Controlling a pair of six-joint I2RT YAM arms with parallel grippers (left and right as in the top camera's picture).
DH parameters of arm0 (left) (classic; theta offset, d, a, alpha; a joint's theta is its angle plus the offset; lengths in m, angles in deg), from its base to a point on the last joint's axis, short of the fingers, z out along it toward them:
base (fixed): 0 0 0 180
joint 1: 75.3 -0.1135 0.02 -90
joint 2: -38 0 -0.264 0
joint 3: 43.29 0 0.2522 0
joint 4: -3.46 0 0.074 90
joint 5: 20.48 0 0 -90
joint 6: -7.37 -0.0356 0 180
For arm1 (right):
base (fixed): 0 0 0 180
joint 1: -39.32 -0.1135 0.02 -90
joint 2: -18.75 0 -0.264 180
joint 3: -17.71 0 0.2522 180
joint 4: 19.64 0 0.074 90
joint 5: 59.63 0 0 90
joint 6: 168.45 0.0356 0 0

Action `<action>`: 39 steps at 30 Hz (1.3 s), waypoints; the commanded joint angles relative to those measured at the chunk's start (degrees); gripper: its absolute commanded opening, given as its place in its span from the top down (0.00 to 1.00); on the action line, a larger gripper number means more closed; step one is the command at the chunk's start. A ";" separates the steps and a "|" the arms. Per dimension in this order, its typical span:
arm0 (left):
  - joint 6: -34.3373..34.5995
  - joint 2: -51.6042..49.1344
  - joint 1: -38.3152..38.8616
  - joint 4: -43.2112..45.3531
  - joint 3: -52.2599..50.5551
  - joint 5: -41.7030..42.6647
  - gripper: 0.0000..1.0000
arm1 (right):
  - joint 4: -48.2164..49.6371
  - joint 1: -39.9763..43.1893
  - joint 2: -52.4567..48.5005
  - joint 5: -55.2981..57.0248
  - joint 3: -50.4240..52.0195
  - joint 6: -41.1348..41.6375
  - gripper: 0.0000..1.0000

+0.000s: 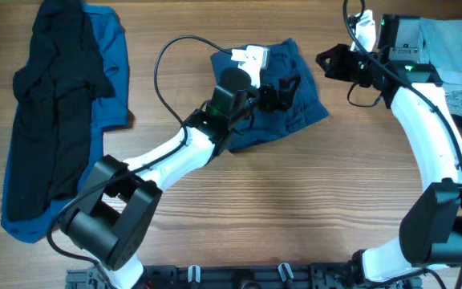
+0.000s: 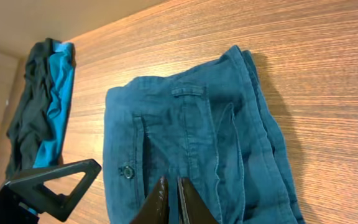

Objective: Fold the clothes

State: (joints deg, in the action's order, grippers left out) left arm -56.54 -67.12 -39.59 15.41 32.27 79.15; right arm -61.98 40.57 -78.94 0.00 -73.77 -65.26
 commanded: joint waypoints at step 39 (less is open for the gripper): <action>-0.42 9.66 -18.10 -35.87 0.90 3.19 0.00 | 8.28 -5.20 -26.58 -5.95 -0.31 -19.69 0.96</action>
State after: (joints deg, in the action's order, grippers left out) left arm -55.65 -58.29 -57.38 -20.45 32.88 83.28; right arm -53.52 36.16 -104.17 -5.57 -73.77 -85.30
